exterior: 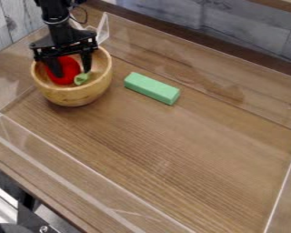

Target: Move the red fruit to the left

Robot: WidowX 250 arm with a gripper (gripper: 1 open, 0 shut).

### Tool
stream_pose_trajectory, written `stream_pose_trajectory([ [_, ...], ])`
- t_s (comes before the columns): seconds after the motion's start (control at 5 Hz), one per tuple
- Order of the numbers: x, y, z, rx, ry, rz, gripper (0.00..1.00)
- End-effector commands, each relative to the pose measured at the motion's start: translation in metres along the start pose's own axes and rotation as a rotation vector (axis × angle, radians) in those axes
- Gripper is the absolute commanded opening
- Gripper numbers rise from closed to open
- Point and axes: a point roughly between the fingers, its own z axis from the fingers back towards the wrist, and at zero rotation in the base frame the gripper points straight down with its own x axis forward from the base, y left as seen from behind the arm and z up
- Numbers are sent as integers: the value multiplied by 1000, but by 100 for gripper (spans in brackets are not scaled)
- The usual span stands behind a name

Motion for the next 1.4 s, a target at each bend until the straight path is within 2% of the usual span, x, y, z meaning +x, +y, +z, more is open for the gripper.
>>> stream_pose_trajectory([
  [0.0,25,10,13,4,-35,-19,100],
  [0.4,28,22,50,-36,-48,-76,100],
  [0.6,24,20,72,-57,-65,-46,100],
  [0.8,20,17,82,-56,-69,-17,100],
  [1.2,12,4,95,-34,-71,22,100],
])
